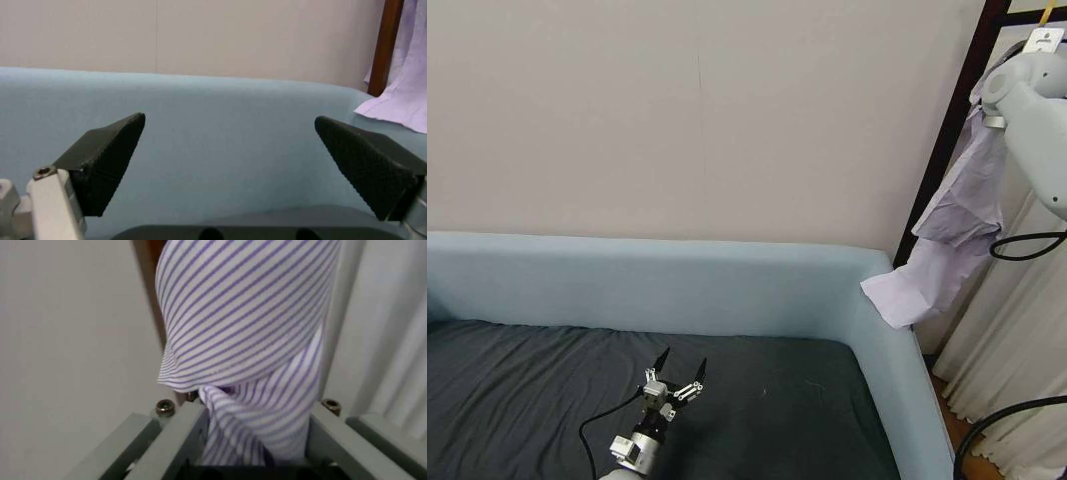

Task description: Pick up the clothes from the sofa and hang them on the clothes hanger.

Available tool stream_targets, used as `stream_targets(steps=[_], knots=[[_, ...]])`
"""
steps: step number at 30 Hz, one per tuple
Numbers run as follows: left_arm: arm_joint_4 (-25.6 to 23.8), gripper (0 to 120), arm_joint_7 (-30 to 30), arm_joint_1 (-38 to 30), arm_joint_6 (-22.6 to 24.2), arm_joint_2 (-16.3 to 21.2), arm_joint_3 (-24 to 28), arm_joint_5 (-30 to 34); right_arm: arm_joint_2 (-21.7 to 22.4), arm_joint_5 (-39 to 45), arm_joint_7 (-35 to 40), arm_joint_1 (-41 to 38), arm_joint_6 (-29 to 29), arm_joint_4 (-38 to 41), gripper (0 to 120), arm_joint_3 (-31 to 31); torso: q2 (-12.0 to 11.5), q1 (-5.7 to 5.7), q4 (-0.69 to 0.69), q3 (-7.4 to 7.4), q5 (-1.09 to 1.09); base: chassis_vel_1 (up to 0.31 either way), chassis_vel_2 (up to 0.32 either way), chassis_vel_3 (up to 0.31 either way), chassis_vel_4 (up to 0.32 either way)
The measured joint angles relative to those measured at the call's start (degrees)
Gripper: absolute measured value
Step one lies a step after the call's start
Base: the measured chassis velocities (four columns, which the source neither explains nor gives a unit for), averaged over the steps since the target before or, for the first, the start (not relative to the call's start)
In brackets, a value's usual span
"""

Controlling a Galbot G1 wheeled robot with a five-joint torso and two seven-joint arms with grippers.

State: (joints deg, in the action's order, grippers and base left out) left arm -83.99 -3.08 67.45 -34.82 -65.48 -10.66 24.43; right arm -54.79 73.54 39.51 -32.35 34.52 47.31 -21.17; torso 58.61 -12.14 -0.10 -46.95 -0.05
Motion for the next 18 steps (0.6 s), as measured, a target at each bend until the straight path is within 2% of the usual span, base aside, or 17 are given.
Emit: stream_targets(steps=[1, 3, 6, 7, 10, 11, 12, 13, 17, 18], knots=[[0.00, 100, 0.00, 0.00, 0.00, 0.00, 0.00, 0.00, 0.00, 0.00, 0.00, 0.00, 0.00, 0.00, 7, 0.00, 0.00, 0.00, 0.00, 0.00, 0.00, 0.000, 0.000, 0.000, 0.000], [0.00, 100, 0.00, 0.46, -0.16, 0.12, -0.29, -0.02, 1.85, -0.60, -0.45, 1.52, -1.09, 4.63, 15, -0.01, -0.02, -0.01, 0.04, -0.03, 0.06, 0.000, 0.000, 0.000, 0.000], [-0.17, 100, 0.01, 1.15, -0.36, 0.22, -0.54, -0.12, 5.80, -3.04, 1.54, 4.45, -1.70, 15.64, 30, -0.06, -0.01, -0.01, 0.03, -0.02, 0.00, 0.000, 0.000, 0.000, 0.000], [-0.17, 100, 0.01, 1.15, -0.36, 0.22, -0.54, -0.12, 5.80, -3.04, 1.54, 4.45, -1.70, 15.64, 30, -0.06, -0.01, -0.01, 0.03, -0.02, 0.00, 0.000, 0.000, 0.000, 0.000], [-0.49, 100, 0.00, 1.97, -0.40, 0.21, -0.74, -0.52, 10.52, -3.30, 3.17, 7.88, -1.84, 27.58, 43, 0.45, -0.01, -0.01, 0.03, -0.01, 0.01, 0.000, 0.000, 0.000, 0.000], [-0.61, 100, 0.01, 2.28, -0.42, 0.15, -0.86, -0.68, 12.18, -2.98, 3.42, 9.35, -1.87, 32.00, 47, 1.01, -0.01, 0.00, -0.01, -0.01, 0.03, 0.000, 0.000, 0.000, 0.000], [-0.61, 100, 0.01, 2.28, -0.42, 0.15, -0.86, -0.68, 12.18, -2.98, 3.42, 9.35, -1.87, 32.00, 47, 1.01, -0.01, 0.00, -0.01, -0.01, 0.03, 0.000, 0.000, 0.000, 0.000], [-0.71, 100, 0.01, 2.58, -0.46, 0.02, -0.98, -0.80, 13.50, -2.74, 3.40, 10.81, -2.18, 35.70, 52, 1.58, -0.01, 0.00, 0.00, 0.00, 0.02, 0.000, 0.000, 0.000, 0.000], [-1.60, 100, -0.05, 4.22, -0.99, -0.80, -2.35, -0.40, 19.69, -3.99, -1.53, 20.66, -10.19, 50.86, 71, 6.57, -0.01, 0.00, 0.06, 0.00, -0.02, 0.000, 0.000, 0.000, 0.000], [-1.60, 100, -0.05, 4.22, -0.99, -0.80, -2.35, -0.40, 19.69, -3.99, -1.53, 20.66, -10.19, 50.86, 71, 6.57, -0.01, 0.00, 0.06, 0.00, -0.02, 0.000, 0.000, 0.000, 0.000]])
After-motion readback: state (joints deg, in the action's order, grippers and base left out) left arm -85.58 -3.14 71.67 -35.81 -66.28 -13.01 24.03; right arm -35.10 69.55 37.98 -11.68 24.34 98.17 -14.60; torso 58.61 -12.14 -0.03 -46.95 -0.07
